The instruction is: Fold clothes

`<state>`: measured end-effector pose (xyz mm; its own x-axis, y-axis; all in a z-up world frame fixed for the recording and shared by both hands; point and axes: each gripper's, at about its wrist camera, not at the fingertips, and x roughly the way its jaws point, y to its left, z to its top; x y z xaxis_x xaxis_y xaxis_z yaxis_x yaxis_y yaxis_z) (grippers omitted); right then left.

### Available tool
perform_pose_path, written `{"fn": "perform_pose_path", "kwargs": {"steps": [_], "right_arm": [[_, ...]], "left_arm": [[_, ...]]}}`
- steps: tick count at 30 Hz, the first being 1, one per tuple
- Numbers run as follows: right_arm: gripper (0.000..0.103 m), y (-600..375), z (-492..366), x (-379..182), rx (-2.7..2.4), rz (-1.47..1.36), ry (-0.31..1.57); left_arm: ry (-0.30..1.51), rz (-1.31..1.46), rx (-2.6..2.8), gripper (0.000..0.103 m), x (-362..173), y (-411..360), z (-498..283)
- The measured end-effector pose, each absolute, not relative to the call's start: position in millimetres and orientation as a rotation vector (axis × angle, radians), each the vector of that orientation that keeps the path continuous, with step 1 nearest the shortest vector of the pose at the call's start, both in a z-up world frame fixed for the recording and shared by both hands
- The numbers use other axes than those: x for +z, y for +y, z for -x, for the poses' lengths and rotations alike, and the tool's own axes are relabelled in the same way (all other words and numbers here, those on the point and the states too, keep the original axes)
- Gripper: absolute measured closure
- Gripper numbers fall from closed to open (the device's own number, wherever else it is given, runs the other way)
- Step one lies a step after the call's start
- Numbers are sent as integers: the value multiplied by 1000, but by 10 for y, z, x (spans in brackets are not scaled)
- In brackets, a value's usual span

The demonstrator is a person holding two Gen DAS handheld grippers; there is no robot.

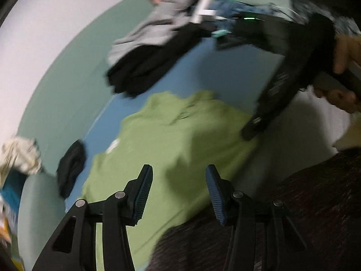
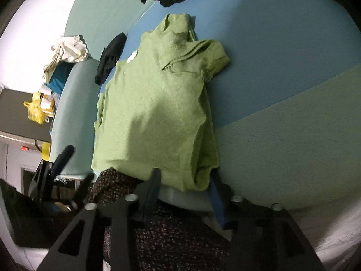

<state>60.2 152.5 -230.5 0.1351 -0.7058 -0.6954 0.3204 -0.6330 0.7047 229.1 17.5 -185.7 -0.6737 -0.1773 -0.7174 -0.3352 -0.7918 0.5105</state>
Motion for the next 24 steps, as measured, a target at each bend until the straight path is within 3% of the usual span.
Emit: {"fn": "perform_pose_path", "kwargs": {"steps": [1,2,5,12,13,14,15,18,19,20,24], "right_arm": [[95,1517,-596,-2322,-1606,-1619,-384],[97,1527,-582,-2322,-1581,-1617,-421],[97,1591,-531,-2171,-1563,-1548,-503],[97,1629,-435,-1905,-1499,-1452,-573],[97,1620,-425,-1911,-1490,-1453,-582],[97,1614,-414,-1918,-1482,-1455,-588],[97,1615,-403,-1925,-1483,-1456,-588],[86,1709,-341,-1950,-1555,-1471,-593],[65,1801,-297,-1977,-1596,-1479,-626],[51,1893,-254,-2004,-1637,-1487,-658],[52,2032,-172,-2122,-1716,-1568,-611]], "left_arm": [[969,1228,2590,52,-1874,265,-2265],[946,1227,2565,50,-1885,328,-2249],[953,1178,2515,28,-1905,569,-2227],[1064,1160,2493,28,-2135,812,-1922],[1057,1175,2506,30,-2154,791,-1865],[1049,1190,2519,52,-2172,770,-1809],[1042,1206,2532,96,-2190,749,-1752],[1018,1252,2569,100,-2245,687,-1582],[908,1271,2632,100,-2147,587,-1531],[786,1287,2695,100,-2039,479,-1480],[-29,1204,2938,100,-1455,-299,-1435]]}}
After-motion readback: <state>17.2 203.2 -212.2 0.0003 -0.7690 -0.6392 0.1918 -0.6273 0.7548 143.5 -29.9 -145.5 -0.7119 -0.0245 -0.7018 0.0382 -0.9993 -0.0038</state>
